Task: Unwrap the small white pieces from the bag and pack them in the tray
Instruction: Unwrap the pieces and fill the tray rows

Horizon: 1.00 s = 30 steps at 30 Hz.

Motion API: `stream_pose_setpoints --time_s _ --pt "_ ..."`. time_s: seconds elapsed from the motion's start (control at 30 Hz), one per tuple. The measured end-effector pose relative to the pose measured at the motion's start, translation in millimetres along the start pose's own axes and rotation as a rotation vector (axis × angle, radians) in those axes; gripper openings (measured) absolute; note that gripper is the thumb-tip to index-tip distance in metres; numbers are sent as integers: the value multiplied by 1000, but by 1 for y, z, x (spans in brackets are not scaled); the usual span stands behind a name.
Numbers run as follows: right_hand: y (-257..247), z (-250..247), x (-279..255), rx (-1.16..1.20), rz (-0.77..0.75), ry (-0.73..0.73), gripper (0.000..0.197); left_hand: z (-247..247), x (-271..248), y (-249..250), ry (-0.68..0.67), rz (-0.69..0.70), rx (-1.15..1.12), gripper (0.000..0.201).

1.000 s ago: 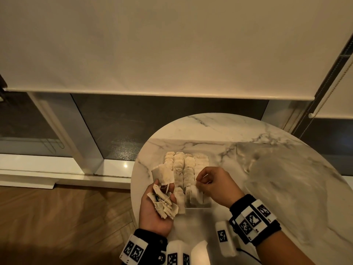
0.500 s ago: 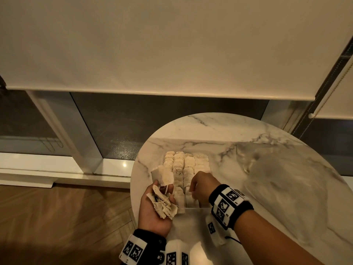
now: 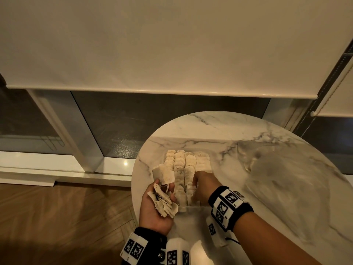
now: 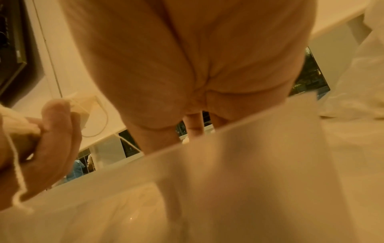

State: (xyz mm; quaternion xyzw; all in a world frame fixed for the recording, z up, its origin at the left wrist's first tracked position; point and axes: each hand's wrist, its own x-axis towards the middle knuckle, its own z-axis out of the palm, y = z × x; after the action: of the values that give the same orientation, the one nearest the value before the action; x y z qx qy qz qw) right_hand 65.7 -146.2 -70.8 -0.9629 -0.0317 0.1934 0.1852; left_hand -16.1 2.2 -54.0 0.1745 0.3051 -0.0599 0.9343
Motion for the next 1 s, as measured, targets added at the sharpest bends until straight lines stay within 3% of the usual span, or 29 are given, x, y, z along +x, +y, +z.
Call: stream_pose_setpoints --time_s 0.1,0.33,0.57,0.73,0.83,0.9,1.0 --pt "-2 1 0 -22 -8 -43 49 -1 2 -1 -4 12 2 12" --pt "-4 5 3 -27 -10 -24 29 -1 2 0 -8 -6 2 17" --pt "1 2 6 48 -10 32 40 -5 8 -1 -22 6 -1 12" --pt "1 -3 1 61 -32 46 47 -7 11 0 -27 3 -4 29" --pt "-1 -10 -7 59 -63 66 34 -9 13 -1 -26 10 -4 36" --pt "-2 -12 -15 31 -98 26 23 -11 14 -1 -27 13 -6 31" --pt "-4 -9 -23 49 -181 -130 22 -11 16 0 -28 20 2 28"
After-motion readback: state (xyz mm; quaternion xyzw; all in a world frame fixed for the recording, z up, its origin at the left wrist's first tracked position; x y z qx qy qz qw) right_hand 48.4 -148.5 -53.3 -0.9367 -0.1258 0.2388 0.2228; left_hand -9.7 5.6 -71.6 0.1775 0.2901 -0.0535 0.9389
